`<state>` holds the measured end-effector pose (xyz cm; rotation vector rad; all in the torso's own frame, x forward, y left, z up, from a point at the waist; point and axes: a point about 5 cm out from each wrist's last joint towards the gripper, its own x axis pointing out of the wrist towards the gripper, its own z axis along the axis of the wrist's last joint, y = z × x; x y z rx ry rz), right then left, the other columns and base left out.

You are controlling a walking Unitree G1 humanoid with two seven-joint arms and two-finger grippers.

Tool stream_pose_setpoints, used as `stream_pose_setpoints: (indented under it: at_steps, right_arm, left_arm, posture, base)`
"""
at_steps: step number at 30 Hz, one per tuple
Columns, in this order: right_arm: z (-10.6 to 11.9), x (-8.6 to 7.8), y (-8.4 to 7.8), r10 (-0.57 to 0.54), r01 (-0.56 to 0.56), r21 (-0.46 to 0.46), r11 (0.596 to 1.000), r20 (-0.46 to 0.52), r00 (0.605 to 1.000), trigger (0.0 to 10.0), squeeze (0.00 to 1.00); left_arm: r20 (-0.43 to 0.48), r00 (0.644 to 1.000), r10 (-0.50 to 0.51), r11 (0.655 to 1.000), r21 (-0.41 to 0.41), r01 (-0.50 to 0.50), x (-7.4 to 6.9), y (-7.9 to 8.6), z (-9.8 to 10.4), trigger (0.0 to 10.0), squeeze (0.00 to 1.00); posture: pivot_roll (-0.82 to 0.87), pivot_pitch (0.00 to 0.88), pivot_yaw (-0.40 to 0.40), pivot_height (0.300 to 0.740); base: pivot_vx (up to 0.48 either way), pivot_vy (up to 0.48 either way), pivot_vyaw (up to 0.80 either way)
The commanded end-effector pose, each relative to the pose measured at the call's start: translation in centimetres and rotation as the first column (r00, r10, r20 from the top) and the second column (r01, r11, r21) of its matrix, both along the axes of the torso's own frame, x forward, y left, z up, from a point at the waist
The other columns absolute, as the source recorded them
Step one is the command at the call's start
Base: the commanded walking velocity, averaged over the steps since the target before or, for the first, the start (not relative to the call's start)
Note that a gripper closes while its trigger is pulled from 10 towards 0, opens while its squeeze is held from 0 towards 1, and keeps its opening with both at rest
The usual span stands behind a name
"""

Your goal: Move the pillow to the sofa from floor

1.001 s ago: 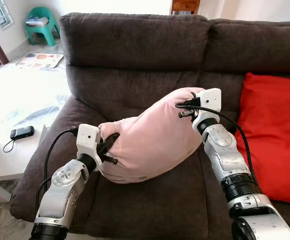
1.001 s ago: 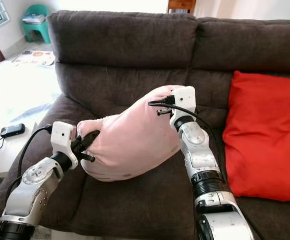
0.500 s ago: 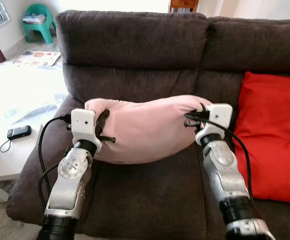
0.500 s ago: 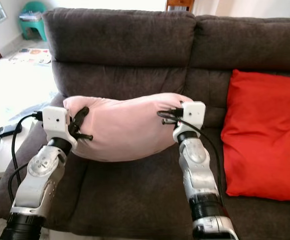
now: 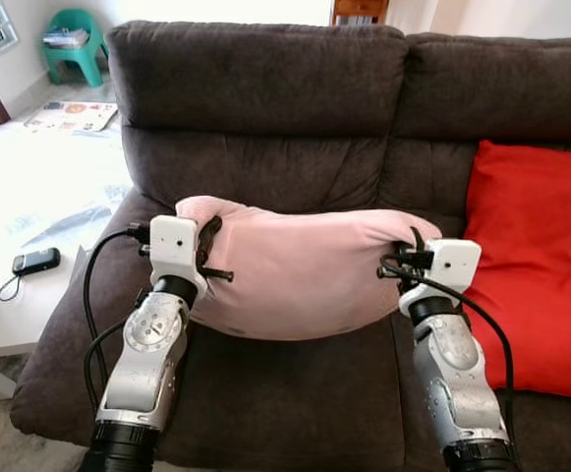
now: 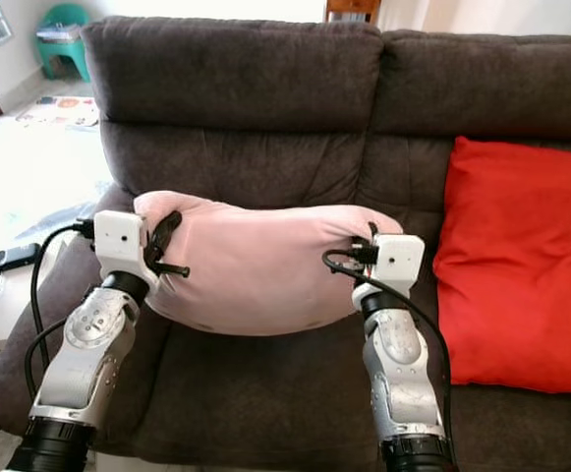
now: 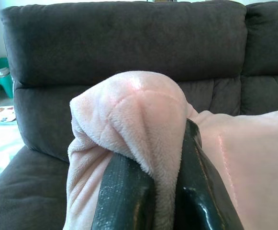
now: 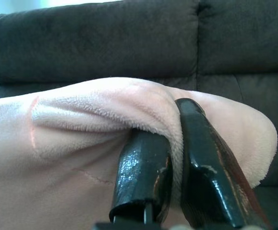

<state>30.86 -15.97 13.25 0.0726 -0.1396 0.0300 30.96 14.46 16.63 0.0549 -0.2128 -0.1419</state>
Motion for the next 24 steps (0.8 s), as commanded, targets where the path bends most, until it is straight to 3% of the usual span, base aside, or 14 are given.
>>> stream_pose_setpoints:
  at_steps: [1, 8, 24]
  right_arm:
    - [2.25, 0.46, -0.90, -0.061, 0.058, 0.033, 0.998, 0.092, 0.994, 10.0, 0.00]
    - [2.16, 0.41, -0.24, -0.042, 0.039, 0.038, 0.999, 0.088, 0.995, 10.0, 0.00]
    - [2.51, 0.62, -0.44, -0.063, 0.058, 0.056, 0.997, 0.090, 0.994, 10.0, 0.00]
  left_arm:
    - [0.055, 0.995, 0.079, 0.997, 0.009, -0.080, 0.06, 1.49, 0.89, 10.0, 0.00]
    - [0.045, 0.997, 0.070, 0.997, 0.012, -0.070, 0.02, 1.38, 0.63, 10.0, 0.00]
    - [0.047, 0.997, 0.065, 0.998, 0.009, -0.066, 0.09, 1.36, 0.59, 10.0, 0.00]
  posture:
    - [-0.01, 0.054, -0.005, 0.740]
    - [0.00, 0.050, -0.003, 0.740]
    - [0.00, 0.044, 0.000, 0.740]
  base:
    - [0.000, 0.244, 0.00]
    - [0.000, 0.242, 0.00]
    - [0.000, 0.315, 0.00]
